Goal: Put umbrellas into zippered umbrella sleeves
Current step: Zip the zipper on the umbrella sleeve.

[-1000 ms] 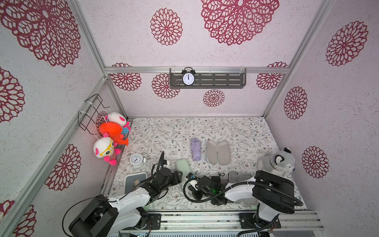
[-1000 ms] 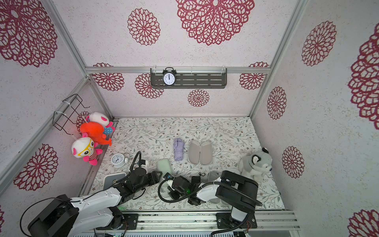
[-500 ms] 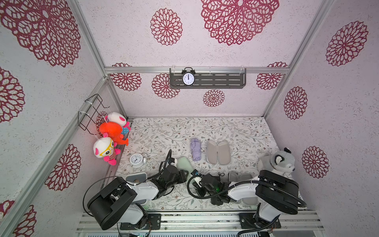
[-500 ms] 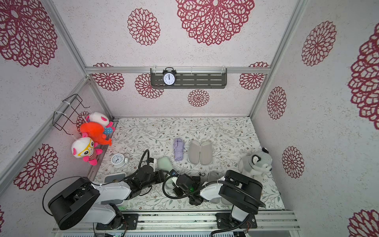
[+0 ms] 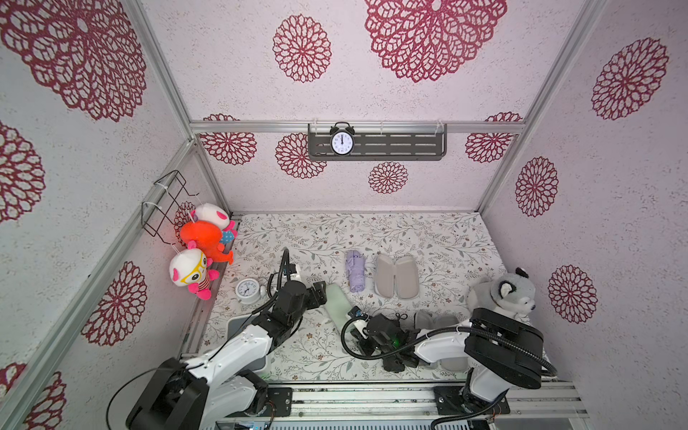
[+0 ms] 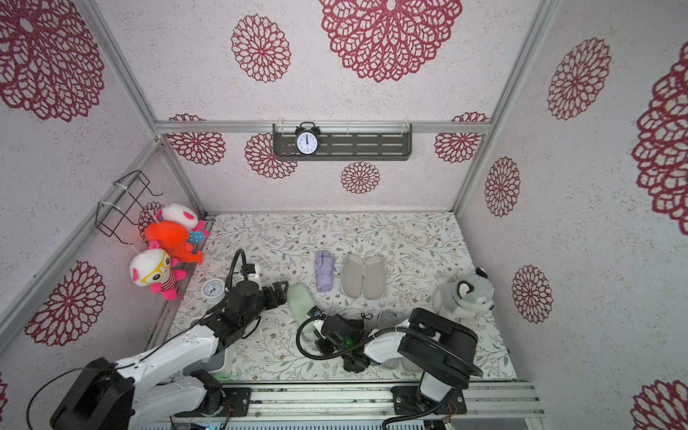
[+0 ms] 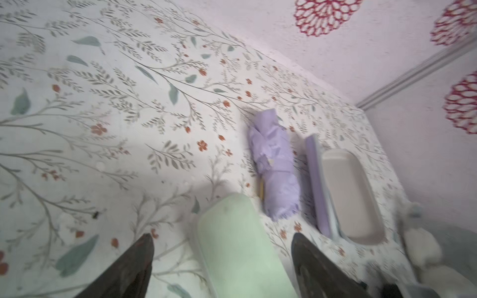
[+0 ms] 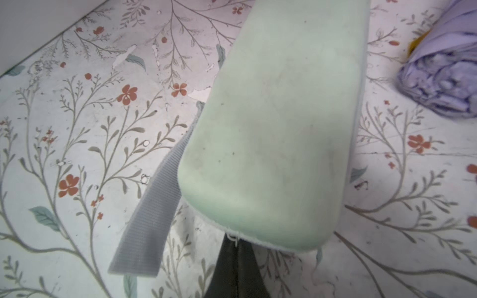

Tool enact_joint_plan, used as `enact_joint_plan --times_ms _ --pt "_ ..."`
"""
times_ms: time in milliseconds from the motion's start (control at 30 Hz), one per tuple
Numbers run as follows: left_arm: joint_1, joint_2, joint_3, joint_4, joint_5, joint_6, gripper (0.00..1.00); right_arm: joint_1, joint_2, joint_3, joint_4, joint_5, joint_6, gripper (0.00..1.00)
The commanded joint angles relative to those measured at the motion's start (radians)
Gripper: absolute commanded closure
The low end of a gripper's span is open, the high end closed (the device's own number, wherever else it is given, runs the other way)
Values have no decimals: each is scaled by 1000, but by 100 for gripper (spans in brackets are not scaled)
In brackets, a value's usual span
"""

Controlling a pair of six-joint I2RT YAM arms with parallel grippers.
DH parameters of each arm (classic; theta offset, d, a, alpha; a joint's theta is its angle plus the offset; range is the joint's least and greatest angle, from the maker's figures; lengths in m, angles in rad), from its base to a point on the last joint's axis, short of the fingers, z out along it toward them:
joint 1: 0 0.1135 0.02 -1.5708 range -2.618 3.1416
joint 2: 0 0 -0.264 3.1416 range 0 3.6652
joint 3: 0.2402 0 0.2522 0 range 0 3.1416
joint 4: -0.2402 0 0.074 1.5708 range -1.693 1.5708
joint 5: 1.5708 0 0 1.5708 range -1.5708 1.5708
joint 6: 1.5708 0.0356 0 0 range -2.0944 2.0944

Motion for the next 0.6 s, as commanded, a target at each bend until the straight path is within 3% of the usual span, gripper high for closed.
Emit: enact_joint_plan --times_ms 0,167,200,333,567 --pt "1 152 131 19 112 174 16 -18 1 -32 -125 18 -20 100" --pt "9 324 204 2 61 255 17 -23 6 -44 -91 5 -19 100" --pt "17 342 202 15 98 266 17 -23 10 -45 -88 4 -17 100" --pt "40 392 148 113 217 219 21 -23 25 -35 -102 -1 -18 100" --pt "40 400 70 155 238 154 34 -17 23 -21 -103 -29 1 100"
